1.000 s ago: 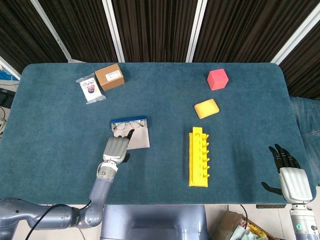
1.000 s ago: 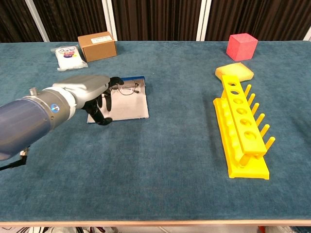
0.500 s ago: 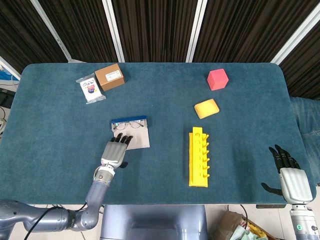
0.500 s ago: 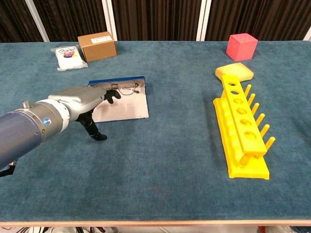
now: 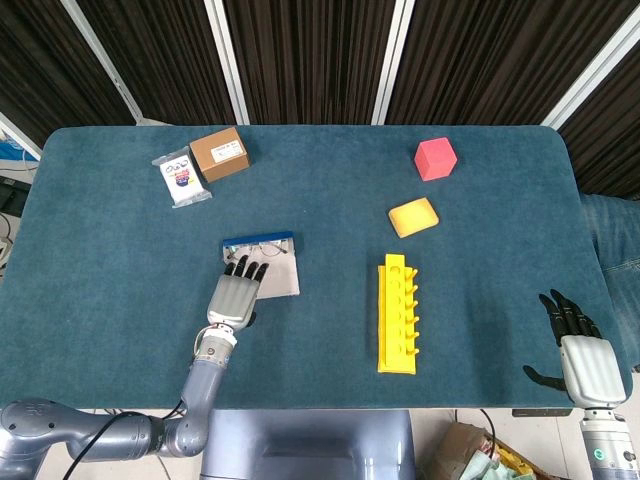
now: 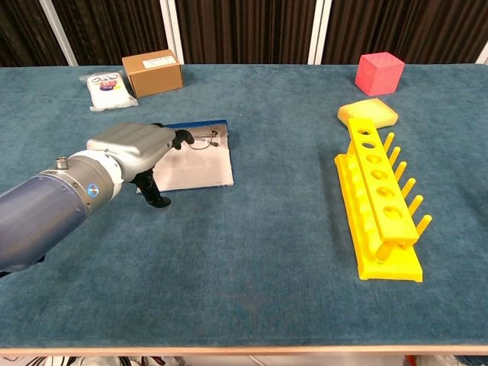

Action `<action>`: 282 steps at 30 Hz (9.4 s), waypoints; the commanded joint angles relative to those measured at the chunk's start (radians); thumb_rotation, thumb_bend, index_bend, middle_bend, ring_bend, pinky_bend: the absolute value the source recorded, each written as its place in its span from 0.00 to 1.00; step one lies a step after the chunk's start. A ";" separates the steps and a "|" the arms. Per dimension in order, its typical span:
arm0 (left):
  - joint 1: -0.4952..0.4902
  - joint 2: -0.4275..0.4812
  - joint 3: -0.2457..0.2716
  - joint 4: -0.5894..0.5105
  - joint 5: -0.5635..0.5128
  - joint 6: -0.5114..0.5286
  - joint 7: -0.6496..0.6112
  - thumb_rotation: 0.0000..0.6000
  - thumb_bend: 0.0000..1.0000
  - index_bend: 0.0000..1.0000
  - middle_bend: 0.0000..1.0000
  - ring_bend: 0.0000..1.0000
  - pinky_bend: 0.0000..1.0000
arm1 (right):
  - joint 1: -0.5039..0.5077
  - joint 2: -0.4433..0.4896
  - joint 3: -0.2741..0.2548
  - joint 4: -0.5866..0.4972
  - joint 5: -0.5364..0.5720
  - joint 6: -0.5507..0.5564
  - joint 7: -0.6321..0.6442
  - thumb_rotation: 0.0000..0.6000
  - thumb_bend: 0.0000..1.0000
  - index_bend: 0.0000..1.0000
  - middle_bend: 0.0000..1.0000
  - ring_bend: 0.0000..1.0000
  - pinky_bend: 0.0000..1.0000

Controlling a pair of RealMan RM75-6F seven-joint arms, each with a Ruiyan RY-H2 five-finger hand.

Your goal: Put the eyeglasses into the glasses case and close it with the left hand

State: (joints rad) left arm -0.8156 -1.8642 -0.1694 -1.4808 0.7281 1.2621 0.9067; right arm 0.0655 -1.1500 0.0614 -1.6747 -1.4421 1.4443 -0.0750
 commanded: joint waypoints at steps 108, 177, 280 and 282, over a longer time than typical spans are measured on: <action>-0.032 -0.144 -0.165 0.324 0.045 -0.077 0.000 1.00 0.44 0.36 0.16 0.04 0.15 | 0.007 0.016 0.001 -0.030 0.044 -0.041 0.010 1.00 0.19 0.00 0.01 0.09 0.19; -0.022 -0.140 -0.172 0.387 0.066 -0.088 -0.037 1.00 0.58 0.47 0.19 0.06 0.16 | 0.021 0.024 -0.001 -0.051 0.075 -0.076 -0.013 1.00 0.18 0.00 0.02 0.09 0.19; -0.059 -0.072 -0.245 0.371 0.013 -0.101 0.006 1.00 0.59 0.55 0.22 0.08 0.16 | 0.030 0.032 -0.004 -0.069 0.105 -0.101 -0.026 1.00 0.18 0.00 0.03 0.09 0.19; -0.061 -0.071 -0.242 0.378 0.009 -0.111 0.000 1.00 0.59 0.55 0.21 0.08 0.16 | 0.030 0.032 -0.004 -0.070 0.106 -0.100 -0.026 1.00 0.18 0.00 0.02 0.09 0.19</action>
State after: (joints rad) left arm -0.8750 -1.9359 -0.4132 -1.1067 0.7405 1.1551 0.9104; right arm 0.0955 -1.1177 0.0576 -1.7448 -1.3364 1.3439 -0.1009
